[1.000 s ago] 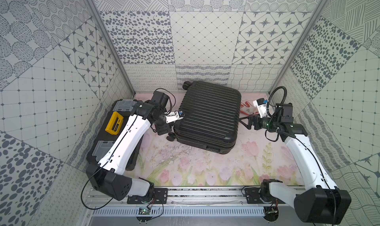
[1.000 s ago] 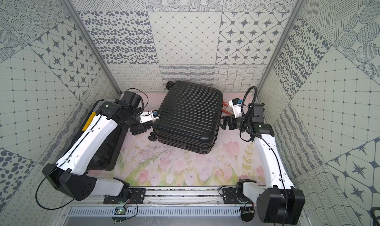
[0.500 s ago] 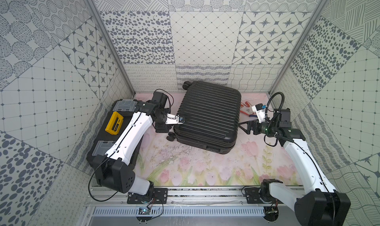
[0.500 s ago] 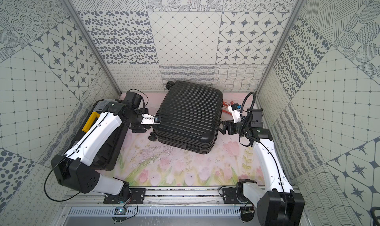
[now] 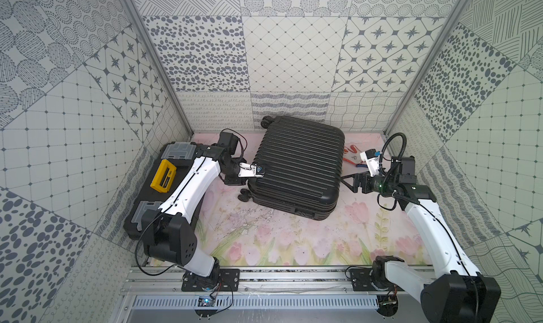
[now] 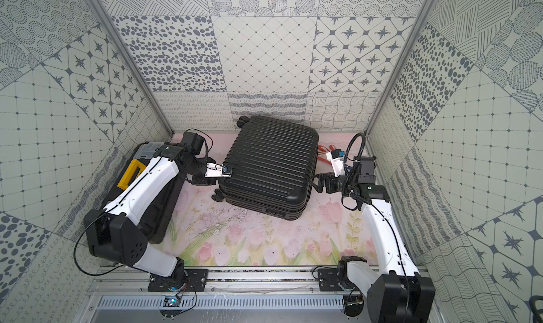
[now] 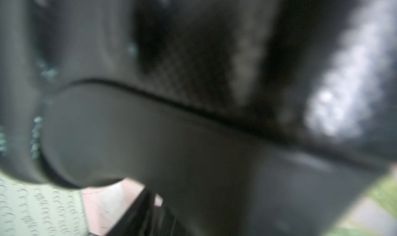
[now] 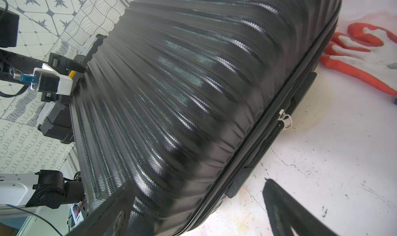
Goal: Close the suitcase zippers
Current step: Pick up the suitcase from the center of the board.
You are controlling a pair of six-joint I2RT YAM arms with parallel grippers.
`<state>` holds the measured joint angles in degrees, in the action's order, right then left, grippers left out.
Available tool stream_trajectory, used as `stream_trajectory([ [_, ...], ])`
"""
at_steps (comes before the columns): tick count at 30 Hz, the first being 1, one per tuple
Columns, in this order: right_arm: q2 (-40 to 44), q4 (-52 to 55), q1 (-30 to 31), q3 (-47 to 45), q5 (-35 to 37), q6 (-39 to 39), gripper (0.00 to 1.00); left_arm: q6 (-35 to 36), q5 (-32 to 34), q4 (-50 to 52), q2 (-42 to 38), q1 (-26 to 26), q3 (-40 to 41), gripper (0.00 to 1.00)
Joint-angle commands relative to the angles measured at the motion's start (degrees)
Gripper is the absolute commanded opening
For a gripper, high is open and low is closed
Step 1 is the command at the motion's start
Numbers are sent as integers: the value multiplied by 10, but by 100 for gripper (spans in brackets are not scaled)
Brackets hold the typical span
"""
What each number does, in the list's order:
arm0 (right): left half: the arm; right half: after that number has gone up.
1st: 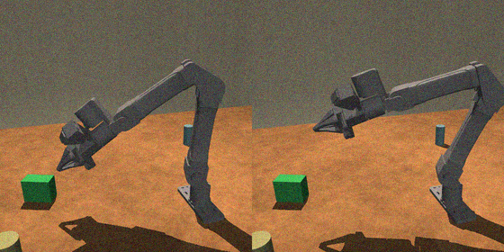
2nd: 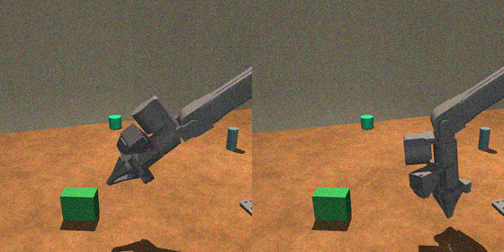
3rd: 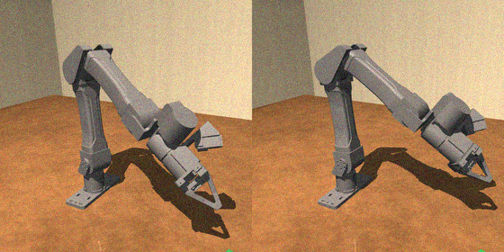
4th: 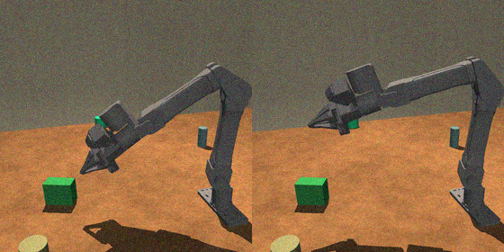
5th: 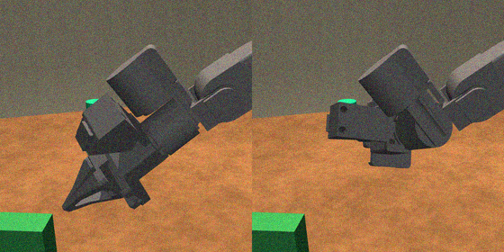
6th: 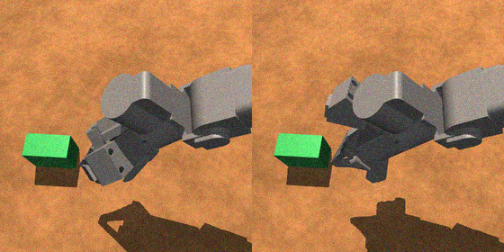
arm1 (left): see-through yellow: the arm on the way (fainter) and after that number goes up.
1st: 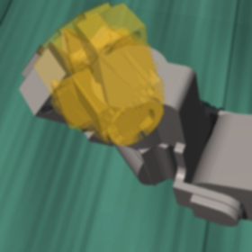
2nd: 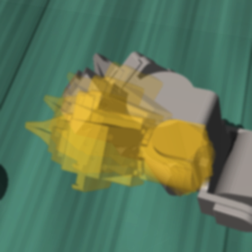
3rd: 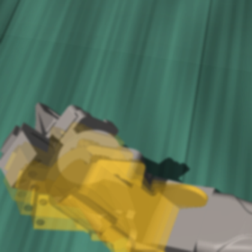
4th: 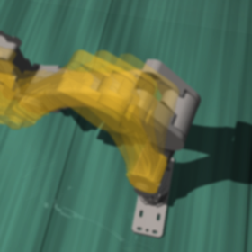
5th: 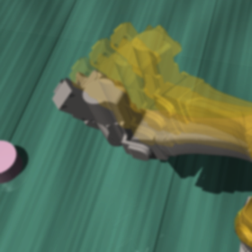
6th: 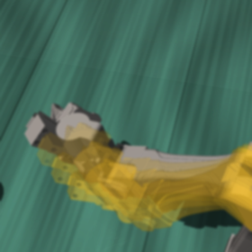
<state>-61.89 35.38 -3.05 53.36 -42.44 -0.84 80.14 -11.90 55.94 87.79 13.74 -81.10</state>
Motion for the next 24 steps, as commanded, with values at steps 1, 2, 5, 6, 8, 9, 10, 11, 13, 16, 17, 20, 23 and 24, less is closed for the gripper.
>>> stream_trajectory([
  [1,14,-14,-3,-7,-6,-8,95,-13,-37,-6,-9,-11,10,44],
  [2,14,-14,-4,-8,-6,-9,95,-13,-34,-7,-14,-14,14,41],
  [5,8,-14,-6,-8,-7,-12,95,-18,-26,-8,-16,-17,15,32],
  [6,7,-14,-6,-8,-6,-12,95,-21,-28,-7,-16,-18,14,28],
  [8,5,-15,-7,-11,-5,-13,95,-31,-44,-8,-20,-18,10,23],
  [9,5,-18,-8,-15,-3,-14,94,-41,-57,-6,-21,-18,4,20],
  [10,5,-19,-9,-20,4,-15,94,-46,-65,-1,-21,-18,-1,18],
  [11,7,-24,-11,-28,18,-15,93,-51,-69,5,-21,-18,-5,17],
  [13,13,-41,-16,-50,49,-19,90,-58,-79,4,-26,-17,-3,16],
  [16,23,-76,-26,-88,74,-16,88,-76,-109,-5,-41,-17,3,15],
  [17,26,-92,-28,-101,79,-11,87,-78,-111,-5,-43,-17,0,16],
  [20,24,-152,-41,-131,86,6,82,-83,-112,-3,-43,-18,-10,15],
  [23,-14,-180,-58,-121,74,-5,76,-97,-133,-7,-41,-25,-23,14],
  [24,-34,-183,-61,-113,73,-15,74,-101,-137,-7,-39,-28,-27,14],
])
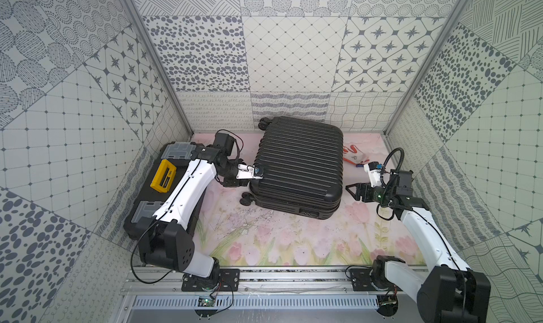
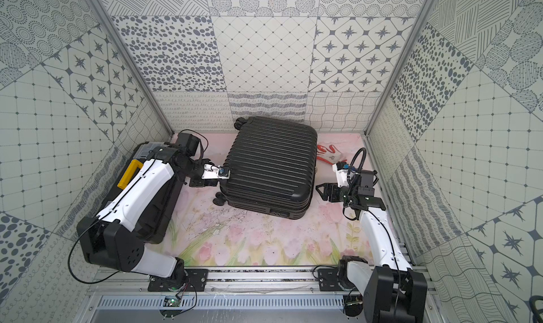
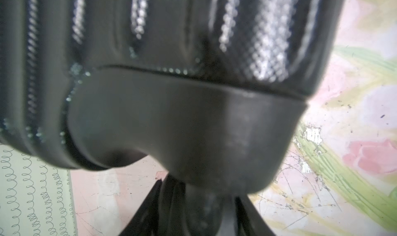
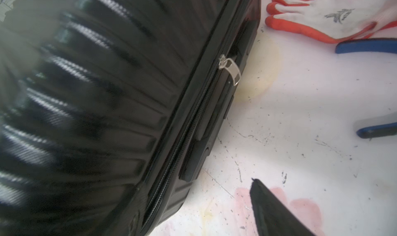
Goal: Close the suitcase zippers
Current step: Pick up the suitcase from the center of the board.
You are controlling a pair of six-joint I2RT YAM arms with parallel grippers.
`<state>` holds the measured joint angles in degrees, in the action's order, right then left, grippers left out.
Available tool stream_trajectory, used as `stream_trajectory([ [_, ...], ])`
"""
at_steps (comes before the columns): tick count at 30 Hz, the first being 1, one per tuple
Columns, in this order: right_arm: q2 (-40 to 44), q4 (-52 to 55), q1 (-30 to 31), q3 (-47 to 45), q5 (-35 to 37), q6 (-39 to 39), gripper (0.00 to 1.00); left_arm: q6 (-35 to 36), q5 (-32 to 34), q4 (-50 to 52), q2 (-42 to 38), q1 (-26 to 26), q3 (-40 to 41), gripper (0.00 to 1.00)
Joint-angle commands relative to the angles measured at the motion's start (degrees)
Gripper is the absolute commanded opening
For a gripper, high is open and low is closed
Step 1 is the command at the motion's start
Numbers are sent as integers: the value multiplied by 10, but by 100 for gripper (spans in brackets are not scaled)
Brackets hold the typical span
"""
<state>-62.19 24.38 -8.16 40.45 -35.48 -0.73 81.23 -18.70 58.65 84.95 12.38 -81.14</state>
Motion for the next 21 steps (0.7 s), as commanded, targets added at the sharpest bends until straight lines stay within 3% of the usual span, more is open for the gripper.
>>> stream_trajectory([
  [1,-46,-75,-11,25,2,-25,72,-112,-70,-34,-9,-16,-29,14],
  [7,-153,-128,-21,69,-57,-39,60,-111,-79,-41,-10,-35,-30,13],
  [14,-283,-151,-22,150,-176,-58,60,-101,-79,-46,-4,-50,-32,13],
  [17,-321,-179,-19,174,-216,-17,60,-100,-97,-43,-4,-64,-41,11],
  [21,-352,-314,1,149,-233,78,65,-80,-100,-37,-3,-70,-49,11],
])
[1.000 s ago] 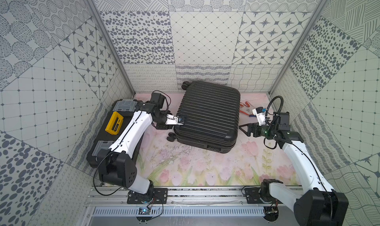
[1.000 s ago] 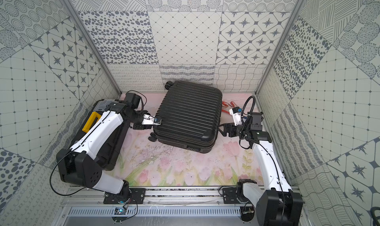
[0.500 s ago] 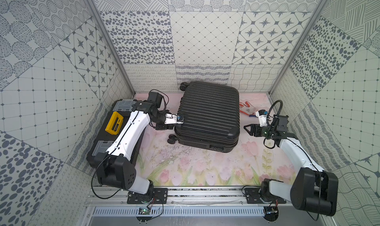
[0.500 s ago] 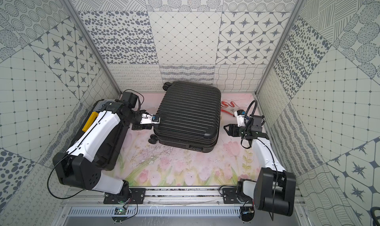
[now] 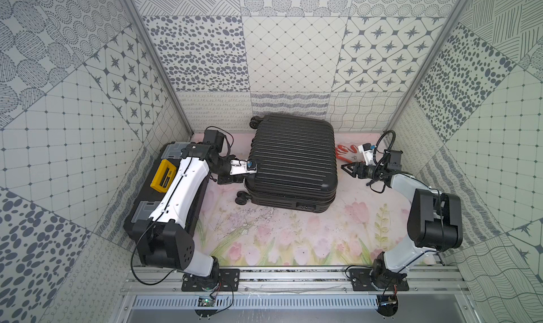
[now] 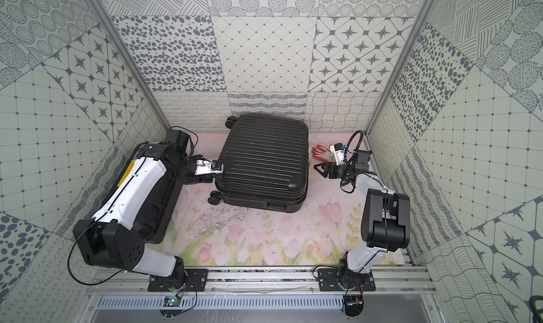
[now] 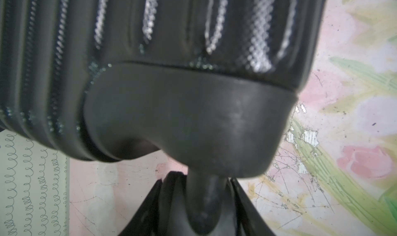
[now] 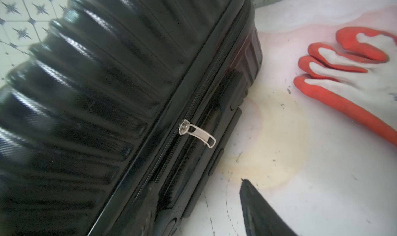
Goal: Close the suitcase zippers
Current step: Pick up the suitcase from the center of the board, then zip the zipper on the suitcase.
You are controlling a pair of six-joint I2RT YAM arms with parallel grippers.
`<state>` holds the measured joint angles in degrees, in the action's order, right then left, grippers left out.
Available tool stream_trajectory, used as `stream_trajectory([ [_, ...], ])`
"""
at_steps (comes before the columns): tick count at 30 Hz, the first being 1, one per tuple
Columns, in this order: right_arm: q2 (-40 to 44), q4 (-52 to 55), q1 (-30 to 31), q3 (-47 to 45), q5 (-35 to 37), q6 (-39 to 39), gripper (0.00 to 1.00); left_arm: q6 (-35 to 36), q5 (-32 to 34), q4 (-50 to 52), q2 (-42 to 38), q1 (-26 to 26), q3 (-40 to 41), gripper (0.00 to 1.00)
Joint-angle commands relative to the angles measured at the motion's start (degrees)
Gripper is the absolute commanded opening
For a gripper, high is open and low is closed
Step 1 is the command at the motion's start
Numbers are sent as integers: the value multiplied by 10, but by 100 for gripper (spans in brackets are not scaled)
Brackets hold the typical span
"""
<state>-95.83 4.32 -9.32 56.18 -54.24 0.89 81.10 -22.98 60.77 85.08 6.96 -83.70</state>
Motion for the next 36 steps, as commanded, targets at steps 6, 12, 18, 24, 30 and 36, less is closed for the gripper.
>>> stream_trajectory([
  [6,-95,-245,17,20,-83,162,70,-46,-52,-61,0,-16,-17,12],
  [12,-153,-346,26,51,-83,273,73,-33,-53,-59,6,-18,-18,11],
  [18,-194,-418,53,69,-102,344,73,-31,-52,-63,11,-24,-17,10],
  [24,-214,-422,56,86,-145,340,73,-29,-59,-78,12,-36,-9,7],
  [30,-214,-427,56,83,-189,338,67,-27,-57,-86,21,-44,-8,6],
  [36,-204,-337,43,88,-217,280,60,-28,-60,-92,25,-56,-3,5],
])
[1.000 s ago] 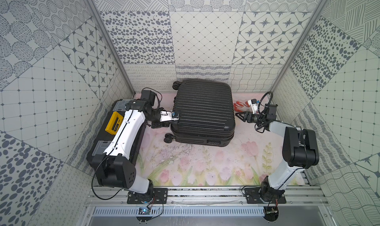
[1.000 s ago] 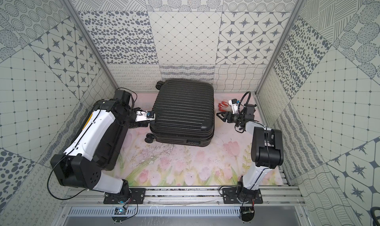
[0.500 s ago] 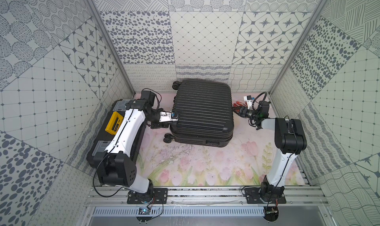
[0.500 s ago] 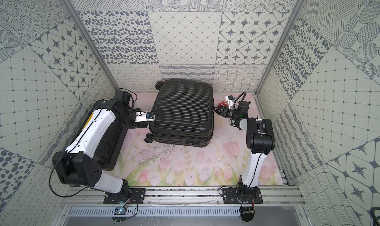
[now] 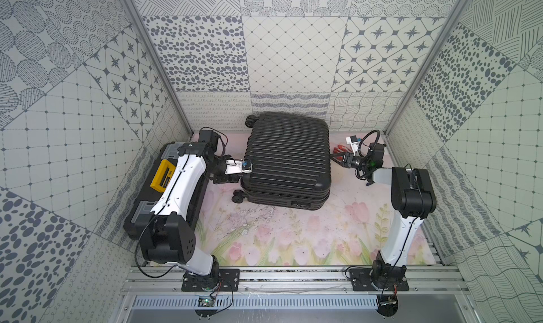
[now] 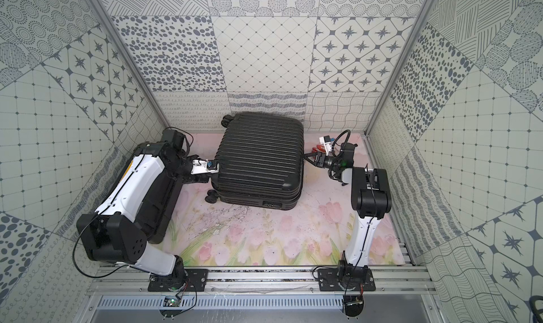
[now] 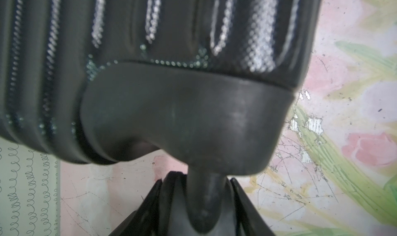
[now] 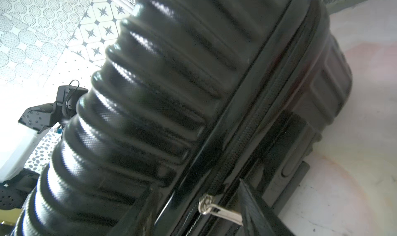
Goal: Close the suitcase zippers
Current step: Zip the zipper on the suitcase.
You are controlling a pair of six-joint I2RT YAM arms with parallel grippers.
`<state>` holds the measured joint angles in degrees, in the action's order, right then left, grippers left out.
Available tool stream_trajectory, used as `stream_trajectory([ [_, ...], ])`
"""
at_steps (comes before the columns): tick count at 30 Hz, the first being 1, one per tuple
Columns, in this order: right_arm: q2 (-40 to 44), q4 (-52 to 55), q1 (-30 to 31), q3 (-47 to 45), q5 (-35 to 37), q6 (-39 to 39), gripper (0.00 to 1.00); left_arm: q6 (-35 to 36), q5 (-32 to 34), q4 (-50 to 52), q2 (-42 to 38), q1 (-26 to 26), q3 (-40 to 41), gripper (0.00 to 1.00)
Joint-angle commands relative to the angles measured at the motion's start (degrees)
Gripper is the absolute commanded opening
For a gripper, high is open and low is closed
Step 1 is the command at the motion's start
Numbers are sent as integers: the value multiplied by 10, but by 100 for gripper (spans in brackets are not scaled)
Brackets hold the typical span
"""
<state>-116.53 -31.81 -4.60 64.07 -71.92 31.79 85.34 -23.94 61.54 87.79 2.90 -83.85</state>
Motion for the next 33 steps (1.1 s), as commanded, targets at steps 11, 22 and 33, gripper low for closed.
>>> stream_trajectory([
  [11,-7,66,-4,19,-57,-39,53,-76,-54,-105,-1,-18,3,5],
  [22,-28,130,-2,56,-36,-61,45,-78,-61,-107,1,-18,1,5],
  [33,-36,148,5,58,-39,-62,42,-77,-57,-108,6,-18,2,5],
])
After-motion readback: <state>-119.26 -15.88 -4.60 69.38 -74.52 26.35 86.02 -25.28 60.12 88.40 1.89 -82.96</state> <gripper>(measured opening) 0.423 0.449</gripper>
